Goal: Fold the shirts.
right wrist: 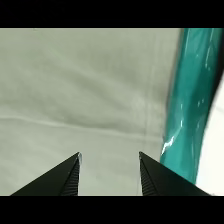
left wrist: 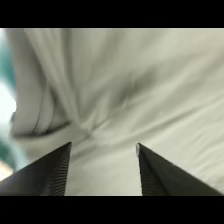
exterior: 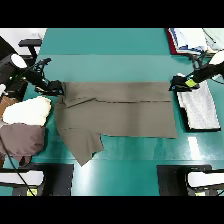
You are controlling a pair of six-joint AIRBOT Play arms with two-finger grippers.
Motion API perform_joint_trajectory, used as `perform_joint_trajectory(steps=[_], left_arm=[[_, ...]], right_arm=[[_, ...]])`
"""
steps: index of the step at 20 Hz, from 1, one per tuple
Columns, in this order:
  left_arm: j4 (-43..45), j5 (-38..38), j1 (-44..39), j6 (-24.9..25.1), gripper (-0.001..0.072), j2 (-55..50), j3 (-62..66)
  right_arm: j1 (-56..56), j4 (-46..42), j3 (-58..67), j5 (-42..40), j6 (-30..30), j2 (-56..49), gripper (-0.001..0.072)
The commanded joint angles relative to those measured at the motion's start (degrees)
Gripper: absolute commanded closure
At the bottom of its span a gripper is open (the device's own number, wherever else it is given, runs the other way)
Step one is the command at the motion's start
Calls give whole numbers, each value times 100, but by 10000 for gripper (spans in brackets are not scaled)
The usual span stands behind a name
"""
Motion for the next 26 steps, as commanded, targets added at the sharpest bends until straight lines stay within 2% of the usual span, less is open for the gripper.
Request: perform_joint_trajectory(steps=[1, 4, 8, 12, 20, 21, 22, 26], left_arm=[[682, -173, -2, -313, 225, 1049, -800], [730, -118, -2, -529, 225, 2361, -2389], [450, 2, -2, -778, 225, 3281, -3958], [-422, 396, -2, -619, 225, 3324, -4743], [-966, 1198, -2, -625, 229, 3324, -5368], [-968, 1165, -2, -621, 384, 3324, -5316], [-968, 1123, -2, -590, 678, 3333, -5233], [-918, 758, -2, -509, 680, 3515, -4739]], right_arm=[[-118, 83, -282, 345, -33, 748, 294], [-138, 142, -977, 295, -46, 1609, 263], [-138, 142, -1836, 79, -46, 2304, 263], [-138, 142, -2159, 31, -46, 2496, 263], [-140, 133, -2159, 74, -46, 2494, 263], [-149, 76, -2164, 153, -48, 2494, 263], [-223, 96, -2210, 249, -48, 2498, 263], [-1056, 79, -3287, 387, -92, 2761, 263]])
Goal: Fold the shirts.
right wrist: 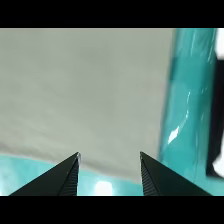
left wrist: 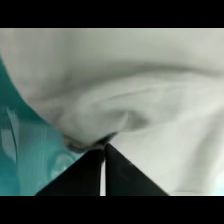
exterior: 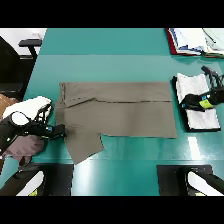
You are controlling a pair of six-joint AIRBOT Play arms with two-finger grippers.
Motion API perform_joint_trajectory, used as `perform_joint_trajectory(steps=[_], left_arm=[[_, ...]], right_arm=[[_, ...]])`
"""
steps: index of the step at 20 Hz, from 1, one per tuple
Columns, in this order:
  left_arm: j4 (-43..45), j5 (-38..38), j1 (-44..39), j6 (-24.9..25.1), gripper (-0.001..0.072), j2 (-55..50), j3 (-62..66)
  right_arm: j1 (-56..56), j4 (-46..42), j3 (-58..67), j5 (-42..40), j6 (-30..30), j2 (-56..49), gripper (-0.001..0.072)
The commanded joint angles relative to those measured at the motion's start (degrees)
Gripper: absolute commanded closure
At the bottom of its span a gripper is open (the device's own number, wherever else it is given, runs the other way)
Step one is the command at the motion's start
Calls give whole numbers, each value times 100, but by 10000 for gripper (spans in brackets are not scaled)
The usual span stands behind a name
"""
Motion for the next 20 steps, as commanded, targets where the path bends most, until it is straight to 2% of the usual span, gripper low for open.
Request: perform_joint_trajectory(steps=[1, 3, 6, 9, 12, 14, 15, 17, 20], left_arm=[[-42, -264, 2, 46, 680, 256, 352], [-44, -365, 2, 50, 679, 341, 533], [-39, -393, 2, 85, 679, 341, 610], [-37, -393, 2, 83, 679, 341, 610], [-28, -400, 2, 85, 679, 343, 612], [144, -590, 2, 87, 680, 345, 662], [332, -782, 2, 87, 681, 348, 758], [579, -1231, 2, 87, 681, 446, 966], [612, -1727, 2, 11, 681, 1147, 1012]], right_arm=[[-822, -22, -1021, 149, -103, 238, 262], [-1469, 9, -1779, 157, -160, 286, 203], [-1893, 472, -2597, -52, -400, 4, 206], [-1567, 1134, -2844, -719, -542, -444, 217], [-925, 1237, -2601, -1193, -540, -844, 416], [-643, 1178, -2291, -1150, -540, -933, 641], [-570, 1113, -2135, -1016, -538, -905, 699], [-507, 697, -1895, -586, -498, -643, 699], [-560, -59, -1825, 256, -389, 280, 700]])
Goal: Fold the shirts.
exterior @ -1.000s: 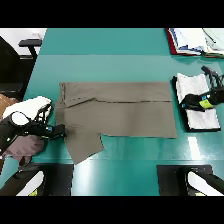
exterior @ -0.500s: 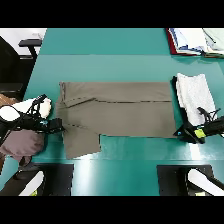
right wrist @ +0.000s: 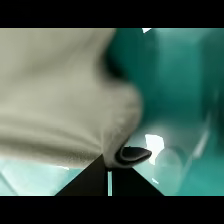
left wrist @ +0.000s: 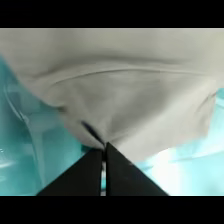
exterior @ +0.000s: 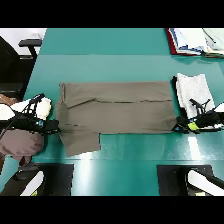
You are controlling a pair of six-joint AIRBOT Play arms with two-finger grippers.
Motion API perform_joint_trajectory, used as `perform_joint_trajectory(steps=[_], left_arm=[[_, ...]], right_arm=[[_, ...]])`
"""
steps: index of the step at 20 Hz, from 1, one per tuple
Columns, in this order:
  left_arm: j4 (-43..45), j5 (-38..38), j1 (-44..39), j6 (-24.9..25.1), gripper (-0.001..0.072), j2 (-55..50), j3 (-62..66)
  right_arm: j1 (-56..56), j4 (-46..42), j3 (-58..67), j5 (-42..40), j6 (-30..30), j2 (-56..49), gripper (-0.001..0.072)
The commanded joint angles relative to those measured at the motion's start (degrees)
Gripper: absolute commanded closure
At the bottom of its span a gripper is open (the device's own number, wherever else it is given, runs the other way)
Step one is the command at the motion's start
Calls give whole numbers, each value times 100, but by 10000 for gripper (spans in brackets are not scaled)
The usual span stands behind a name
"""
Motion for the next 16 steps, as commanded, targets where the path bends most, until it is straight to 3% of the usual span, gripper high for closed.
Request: perform_joint_trajectory(steps=[1, 4, 7, 12, 16], left_arm=[[144, -866, 7, -166, 681, 715, 105], [-46, -1611, 7, -256, 681, 1078, 337], [-42, -966, 7, -232, 681, 887, 699], [4, 345, 7, 295, 680, -662, 1329], [76, 1169, 7, 308, 678, -2114, 1937]], right_arm=[[46, -811, 142, 1064, 164, 905, 700], [48, -1228, 144, 1526, 420, 1720, 701], [195, -1215, 186, 1314, 520, 1720, 701], [1097, -1154, 1729, 581, 686, 175, 701], [1237, -398, 3491, 367, 623, -1504, 700]])
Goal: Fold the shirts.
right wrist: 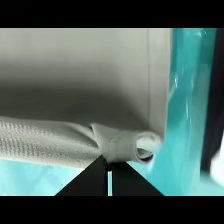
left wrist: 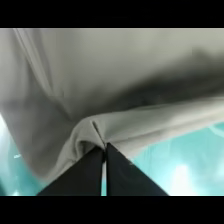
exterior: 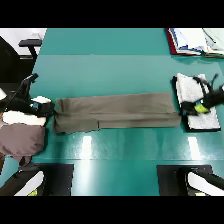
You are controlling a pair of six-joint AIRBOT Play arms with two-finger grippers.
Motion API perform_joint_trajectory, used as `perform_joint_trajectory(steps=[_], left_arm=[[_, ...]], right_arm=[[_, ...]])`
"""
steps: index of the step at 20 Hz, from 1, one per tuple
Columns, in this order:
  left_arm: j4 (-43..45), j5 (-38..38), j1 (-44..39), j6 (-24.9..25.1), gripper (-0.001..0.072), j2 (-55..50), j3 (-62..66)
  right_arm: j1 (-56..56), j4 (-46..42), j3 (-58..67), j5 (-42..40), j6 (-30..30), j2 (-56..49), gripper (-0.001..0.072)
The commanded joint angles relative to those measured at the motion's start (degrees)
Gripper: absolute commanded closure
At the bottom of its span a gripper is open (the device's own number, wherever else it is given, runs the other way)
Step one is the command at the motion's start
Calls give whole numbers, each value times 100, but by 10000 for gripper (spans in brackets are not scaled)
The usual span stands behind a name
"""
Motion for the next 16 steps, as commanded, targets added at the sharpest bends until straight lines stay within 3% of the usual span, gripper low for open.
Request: perform_joint_trajectory(steps=[1, 3, 4, 5, 6, 7, 8, 9, 11, 16], left_arm=[[44, 798, 7, 98, 678, -1106, 463], [39, 933, 7, 98, 676, -1451, 570], [42, 957, 7, 101, 658, -1512, 579], [39, 975, 7, 94, 402, -1521, 579], [42, 938, 9, 83, 182, -1521, 625], [50, 796, 7, 79, 178, -1519, 717], [46, 640, 7, 79, 178, -1519, 817], [35, 503, 7, 79, 232, -1519, 907], [-216, 361, 7, 109, 661, -1508, 949], [-868, 734, -459, 240, 678, -1519, 949]], right_arm=[[164, 568, 1429, -229, -26, -1351, 699], [162, 612, 1928, -243, -35, -1871, 682], [120, 763, 2140, -236, -140, -2087, 488], [42, 981, 2326, -142, -264, -2253, 345], [-81, 1165, 2461, -20, -376, -2352, 321], [-251, 1263, 2524, 90, -525, -2380, 273], [-415, 1263, 2522, 181, -577, -2374, 216], [-623, 1268, 2474, 330, -584, -2371, 203], [-1062, 1329, 2149, 487, -612, -2374, 203], [-1440, 1805, 929, -173, -1019, -2393, 203]])
